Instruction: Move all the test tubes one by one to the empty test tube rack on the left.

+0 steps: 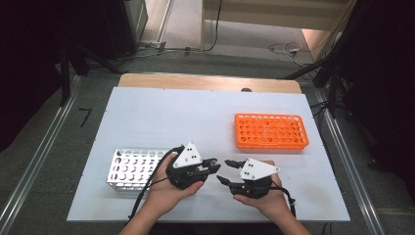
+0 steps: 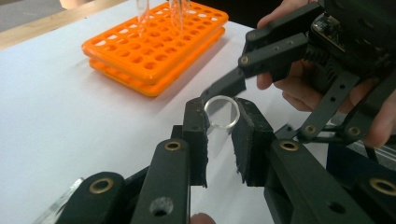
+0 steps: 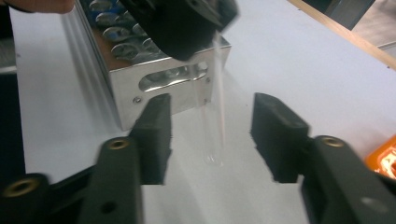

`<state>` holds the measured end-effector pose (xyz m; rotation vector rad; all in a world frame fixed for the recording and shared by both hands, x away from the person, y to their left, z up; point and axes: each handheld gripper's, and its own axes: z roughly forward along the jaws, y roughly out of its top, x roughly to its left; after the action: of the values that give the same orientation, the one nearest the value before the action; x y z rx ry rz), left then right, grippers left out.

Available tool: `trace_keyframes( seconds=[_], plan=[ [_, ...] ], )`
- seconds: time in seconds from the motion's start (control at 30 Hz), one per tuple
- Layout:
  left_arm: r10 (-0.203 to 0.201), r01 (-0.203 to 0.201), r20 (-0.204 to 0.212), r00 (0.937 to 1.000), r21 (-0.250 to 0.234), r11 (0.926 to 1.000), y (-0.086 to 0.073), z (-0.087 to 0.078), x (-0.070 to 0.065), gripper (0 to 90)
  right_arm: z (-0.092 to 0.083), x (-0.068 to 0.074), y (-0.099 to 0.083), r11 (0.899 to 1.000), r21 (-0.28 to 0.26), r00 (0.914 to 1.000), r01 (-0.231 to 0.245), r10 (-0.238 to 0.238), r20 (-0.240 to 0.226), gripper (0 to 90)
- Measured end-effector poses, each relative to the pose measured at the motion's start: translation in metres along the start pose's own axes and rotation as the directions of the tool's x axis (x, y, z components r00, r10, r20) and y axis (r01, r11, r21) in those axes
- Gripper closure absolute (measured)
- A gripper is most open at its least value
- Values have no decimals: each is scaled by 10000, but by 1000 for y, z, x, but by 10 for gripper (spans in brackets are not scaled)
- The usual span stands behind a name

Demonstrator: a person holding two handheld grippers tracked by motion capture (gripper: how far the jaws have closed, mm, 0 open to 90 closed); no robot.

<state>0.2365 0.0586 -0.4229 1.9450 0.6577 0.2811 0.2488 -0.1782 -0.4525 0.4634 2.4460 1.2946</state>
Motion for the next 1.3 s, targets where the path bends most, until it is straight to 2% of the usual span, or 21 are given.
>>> trace_keyframes(
  seconds=[0.03,0.1,0.13,0.3,0.53,0.73,0.97,1.07,1.13,1.3],
  plan=[
    [5,-5,-13,10000,-26,10000,0,-1,1,762,0,0,0,10000,0,10000,0,0,0,376],
    [-11,10,-77,10000,-82,10000,1,-5,3,762,-6,-8,-5,9987,-173,9988,-476,475,-70,283],
    [0,-2,-113,9999,-101,9999,1,-6,4,762,-6,-8,-5,9987,-173,9988,-476,475,-70,283],
    [-94,86,-271,9996,-282,9996,4,-15,9,762,-20,-25,-15,9943,-420,9951,-980,974,-176,161],
    [-224,195,-581,9981,-506,9985,5,-30,17,762,-43,-45,-33,9864,-503,9871,-1567,1581,251,2],
    [-324,272,-812,9962,-647,9975,5,-40,23,762,-61,-59,-47,9737,-994,9761,-2052,2109,517,0],
    [-511,421,-1089,9927,-839,9956,4,-54,32,762,-74,-65,-56,9703,-1054,9705,-2179,2268,822,0],
    [-560,458,-1196,9912,-868,9952,3,-59,35,762,-80,-67,-61,9663,-1038,9649,-2354,2452,937,0],
    [-494,380,-1408,9888,-828,9958,4,-63,36,762,-81,-69,-63,9647,-1064,9626,-2408,2514,1011,0],
    [-643,509,-1540,9860,-895,9947,2,-70,42,762,-83,-73,-65,9614,-1153,9595,-2500,2619,1036,0]
  ],
)
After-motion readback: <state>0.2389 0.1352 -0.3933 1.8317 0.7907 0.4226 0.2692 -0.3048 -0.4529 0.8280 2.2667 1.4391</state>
